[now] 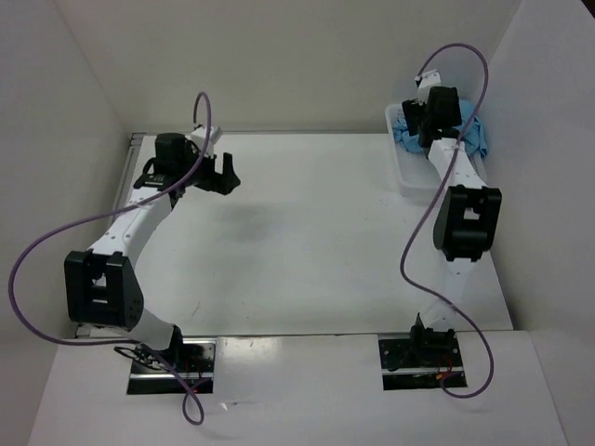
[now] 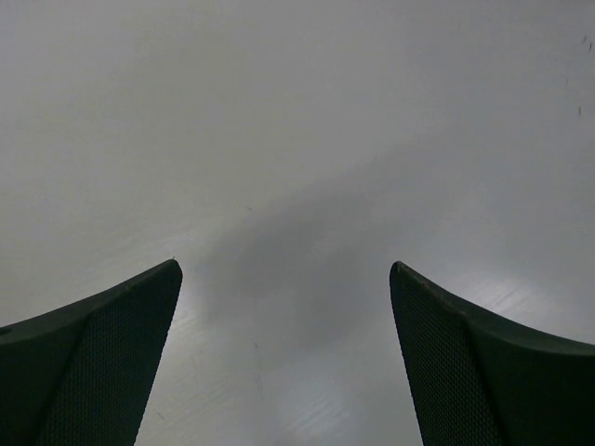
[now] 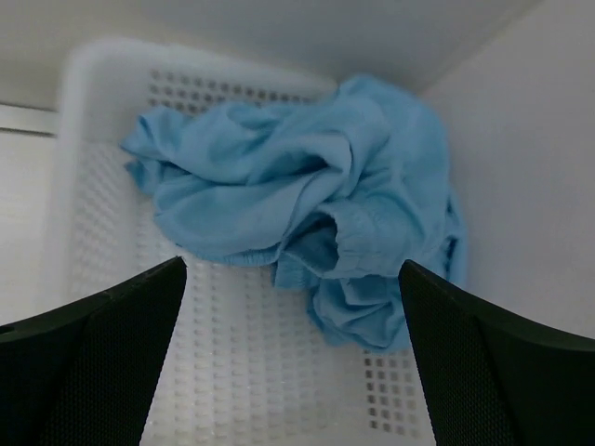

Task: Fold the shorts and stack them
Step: Grab the shorts from the pile

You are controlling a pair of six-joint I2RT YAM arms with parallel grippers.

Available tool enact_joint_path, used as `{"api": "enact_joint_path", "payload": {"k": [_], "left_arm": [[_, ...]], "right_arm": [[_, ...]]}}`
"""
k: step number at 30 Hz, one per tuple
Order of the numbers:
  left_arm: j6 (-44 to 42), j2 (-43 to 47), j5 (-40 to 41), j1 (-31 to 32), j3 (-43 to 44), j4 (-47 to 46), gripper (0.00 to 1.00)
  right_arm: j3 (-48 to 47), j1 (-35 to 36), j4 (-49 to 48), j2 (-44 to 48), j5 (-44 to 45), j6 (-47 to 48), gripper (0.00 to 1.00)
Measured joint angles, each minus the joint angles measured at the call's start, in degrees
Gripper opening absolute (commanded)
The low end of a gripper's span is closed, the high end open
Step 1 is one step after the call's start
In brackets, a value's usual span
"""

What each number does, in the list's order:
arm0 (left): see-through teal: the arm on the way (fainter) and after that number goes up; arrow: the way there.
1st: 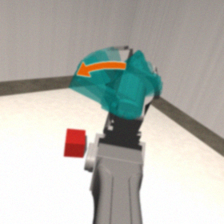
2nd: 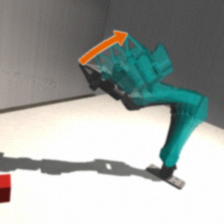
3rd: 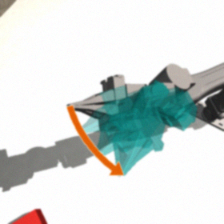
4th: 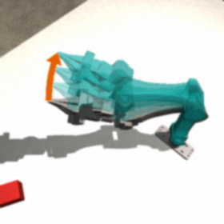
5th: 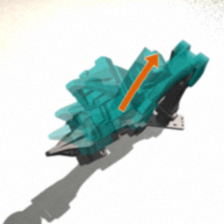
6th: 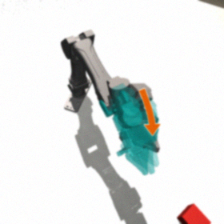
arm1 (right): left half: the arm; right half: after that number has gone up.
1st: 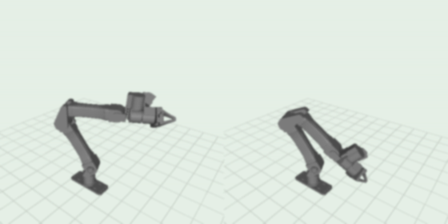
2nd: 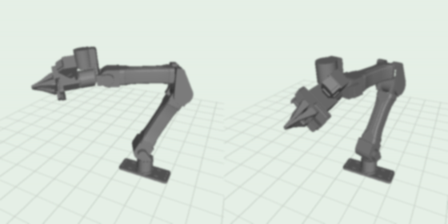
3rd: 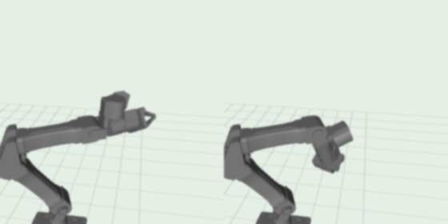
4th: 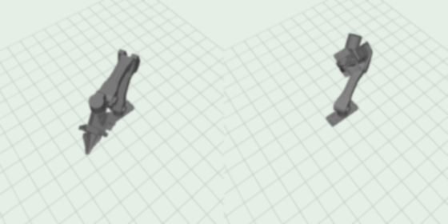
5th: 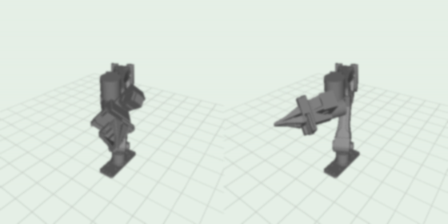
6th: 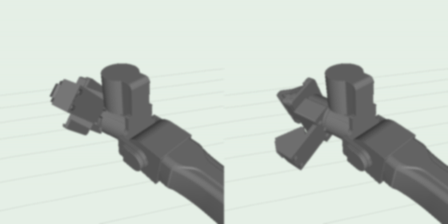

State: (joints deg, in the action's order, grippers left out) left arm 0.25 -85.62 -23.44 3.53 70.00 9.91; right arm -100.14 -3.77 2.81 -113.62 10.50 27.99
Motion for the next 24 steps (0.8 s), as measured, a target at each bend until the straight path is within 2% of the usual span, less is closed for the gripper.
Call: {"api": "enact_joint_path", "payload": {"k": [5, 11, 12, 13, 14, 15, 16, 17, 24], "left_arm": [[0.0, -3.4, 3.2, 4.1, -0.3, 5.7, 0.99], [0.0, -6.0, 5.7, 4.9, -0.2, 7.0, 0.99], [0.0, -6.5, 6.2, 4.8, -0.2, 7.0, 0.99], [0.0, -6.9, 6.6, 4.8, -0.2, 7.0, 0.99], [0.0, -7.2, 6.9, 4.7, -0.2, 7.1, 0.99], [0.0, -7.5, 7.1, 4.7, -0.2, 7.2, 0.99], [0.0, -7.6, 7.2, 4.7, -0.2, 7.3, 0.99], [0.0, -7.8, 7.3, 4.7, -0.2, 7.2, 0.99], [0.0, -8.0, 7.3, 4.7, 0.3, 6.5, 0.99]], "right_arm": [[-16.2, -3.0, 5.9, -18.4, 8.0, -9.4, 1.0], [-37.3, -5.3, 12.5, -33.3, 14.6, -14.8, 1.0], [-43.4, -5.4, 15.0, -36.7, 15.9, -15.5, 0.95], [-50.6, -5.4, 17.9, -40.3, 16.8, -16.2, 0.75], [-58.8, -5.5, 20.9, -44.6, 17.4, -16.6, 0.61], [-66.4, -5.5, 23.2, -48.5, 18.1, -17.4, 0.44], [-69.0, -5.5, 24.9, -49.9, 18.9, -17.8, 0.29], [-69.0, -5.5, 27.2, -49.9, 19.2, -18.7, 0.01], [-75.3, -5.5, 44.0, -51.6, 16.8, -24.4, 0.0]]}}
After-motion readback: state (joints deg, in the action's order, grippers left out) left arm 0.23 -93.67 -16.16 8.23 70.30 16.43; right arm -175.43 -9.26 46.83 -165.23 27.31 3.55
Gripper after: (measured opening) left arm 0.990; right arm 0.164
